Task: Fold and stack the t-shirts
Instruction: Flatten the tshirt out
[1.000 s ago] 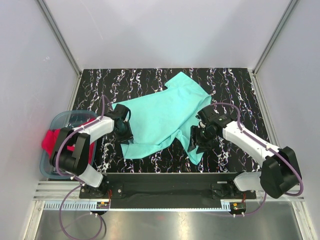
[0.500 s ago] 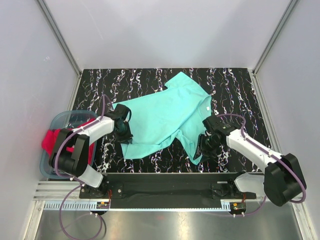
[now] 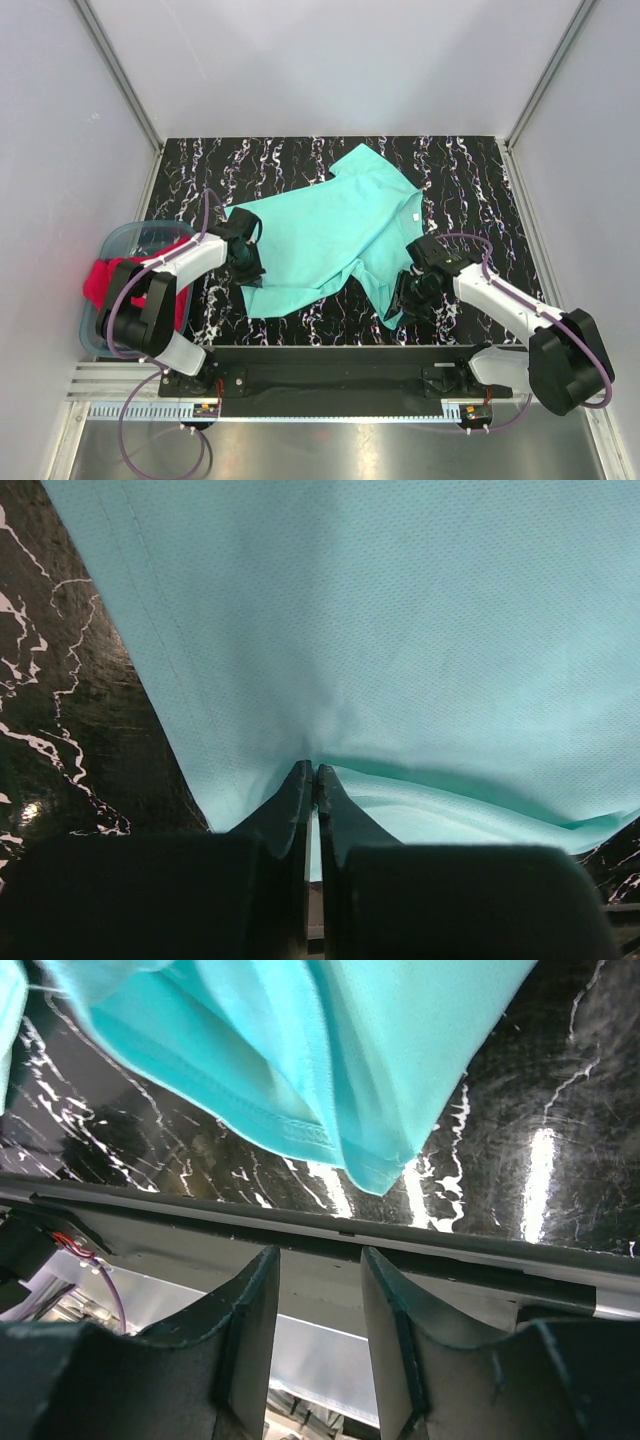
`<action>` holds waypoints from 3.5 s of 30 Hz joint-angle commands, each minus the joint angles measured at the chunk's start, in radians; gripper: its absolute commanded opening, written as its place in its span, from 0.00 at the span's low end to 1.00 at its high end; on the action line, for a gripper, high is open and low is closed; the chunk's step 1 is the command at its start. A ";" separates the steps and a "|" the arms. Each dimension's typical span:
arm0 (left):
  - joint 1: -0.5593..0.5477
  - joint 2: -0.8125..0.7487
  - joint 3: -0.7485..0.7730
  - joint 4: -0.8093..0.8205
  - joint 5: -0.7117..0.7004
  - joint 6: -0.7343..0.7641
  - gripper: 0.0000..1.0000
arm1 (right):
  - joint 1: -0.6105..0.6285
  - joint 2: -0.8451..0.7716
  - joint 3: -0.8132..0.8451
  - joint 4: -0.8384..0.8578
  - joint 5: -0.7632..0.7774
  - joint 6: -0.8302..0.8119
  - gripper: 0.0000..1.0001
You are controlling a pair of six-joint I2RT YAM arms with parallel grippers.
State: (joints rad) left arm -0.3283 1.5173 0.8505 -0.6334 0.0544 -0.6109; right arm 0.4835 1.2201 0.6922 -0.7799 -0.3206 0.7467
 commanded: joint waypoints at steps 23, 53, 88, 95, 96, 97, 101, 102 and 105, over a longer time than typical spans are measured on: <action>-0.025 -0.112 0.013 0.000 0.048 0.000 0.00 | -0.082 0.001 -0.221 0.289 0.002 0.194 0.37; -0.023 -0.329 0.321 -0.196 -0.165 0.082 0.00 | -0.164 -0.110 0.372 -0.238 0.455 -0.084 0.00; 0.025 -0.658 1.029 -0.031 0.196 0.292 0.00 | -0.408 -0.367 1.359 -0.050 0.181 -0.376 0.00; 0.025 -0.736 1.072 -0.028 0.209 0.246 0.00 | -0.408 -0.377 1.541 -0.079 0.111 -0.320 0.00; 0.025 -0.737 1.076 -0.022 0.208 0.244 0.00 | -0.407 -0.373 1.549 -0.064 0.107 -0.308 0.00; 0.025 -0.732 1.087 -0.019 0.206 0.249 0.00 | -0.407 -0.372 1.544 -0.047 0.106 -0.290 0.00; 0.025 -0.691 1.075 -0.034 0.151 0.275 0.00 | -0.407 -0.346 1.453 0.025 0.121 -0.291 0.00; 0.025 -0.686 1.017 -0.020 0.127 0.272 0.00 | -0.407 -0.346 1.358 0.091 0.121 -0.299 0.00; 0.025 -0.668 0.847 0.050 0.064 0.247 0.00 | -0.407 -0.343 1.121 0.253 0.143 -0.319 0.00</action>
State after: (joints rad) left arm -0.3096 0.7620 1.8389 -0.6304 0.1932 -0.3492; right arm 0.0784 0.8009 2.0144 -0.6796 -0.1833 0.4389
